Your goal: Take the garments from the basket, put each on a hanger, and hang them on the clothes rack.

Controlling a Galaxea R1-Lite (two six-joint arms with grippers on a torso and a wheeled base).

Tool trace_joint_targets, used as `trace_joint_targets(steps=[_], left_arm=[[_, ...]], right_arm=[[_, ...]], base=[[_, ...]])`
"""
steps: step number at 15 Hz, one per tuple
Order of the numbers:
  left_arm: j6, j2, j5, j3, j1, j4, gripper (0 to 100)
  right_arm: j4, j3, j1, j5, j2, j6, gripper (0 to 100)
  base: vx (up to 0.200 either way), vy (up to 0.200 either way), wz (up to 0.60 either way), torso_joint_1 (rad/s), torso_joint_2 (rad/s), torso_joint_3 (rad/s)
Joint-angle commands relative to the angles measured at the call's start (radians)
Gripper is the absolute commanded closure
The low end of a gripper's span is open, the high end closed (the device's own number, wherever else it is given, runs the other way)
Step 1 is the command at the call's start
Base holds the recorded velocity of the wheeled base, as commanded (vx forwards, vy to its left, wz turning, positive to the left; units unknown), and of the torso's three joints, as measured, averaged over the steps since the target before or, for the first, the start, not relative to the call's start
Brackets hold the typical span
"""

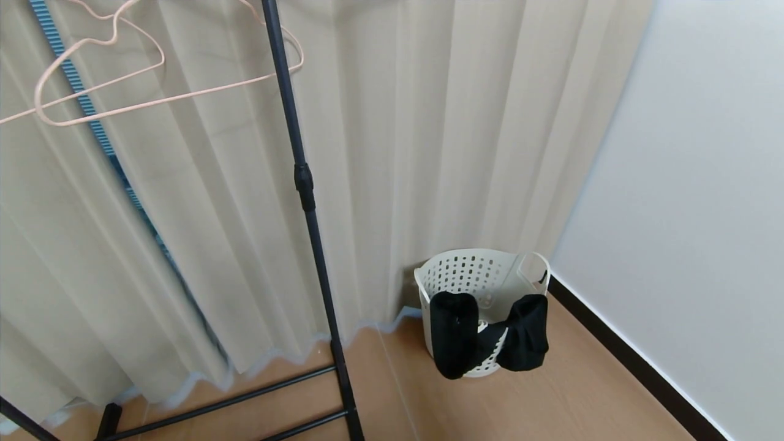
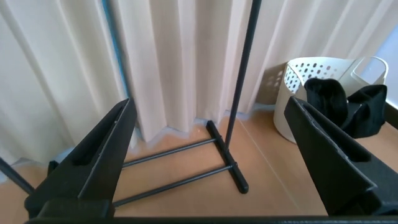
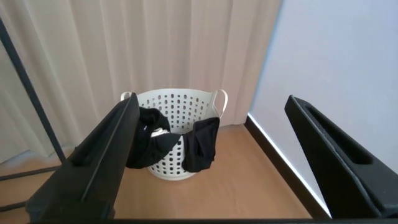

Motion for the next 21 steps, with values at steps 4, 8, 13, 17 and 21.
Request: trace_joint_targets(steps=[4, 8, 13, 17, 21], left_arm=[[-0.002, 0.001, 0.002, 0.0, 0.0, 0.0, 0], [-0.002, 0.001, 0.002, 0.0, 0.0, 0.0, 0], [0.0, 0.001, 0.002, 0.0, 0.0, 0.0, 0], [-0.003, 0.001, 0.002, 0.0, 0.0, 0.0, 0], [-0.003, 0.001, 0.002, 0.0, 0.0, 0.0, 0]], right_arm=[[0.0, 0.0, 0.0, 0.0, 0.0, 0.001, 0], [0.0, 0.0, 0.0, 0.0, 0.0, 0.002, 0], [0.0, 0.0, 0.0, -0.001, 0.0, 0.005, 0], [0.001, 0.0, 0.0, -0.001, 0.0, 0.001, 0], [0.0, 0.0, 0.0, -0.004, 0.0, 0.01, 0]], base=[[0.05, 0.0, 0.0, -0.002, 0.0, 0.001], [0.0, 0.0, 0.0, 0.0, 0.0, 0.0], [0.0, 0.0, 0.0, 0.001, 0.0, -0.055], [0.0, 0.0, 0.0, -0.001, 0.0, -0.184], [0.0, 0.0, 0.0, 0.002, 0.0, -0.199]])
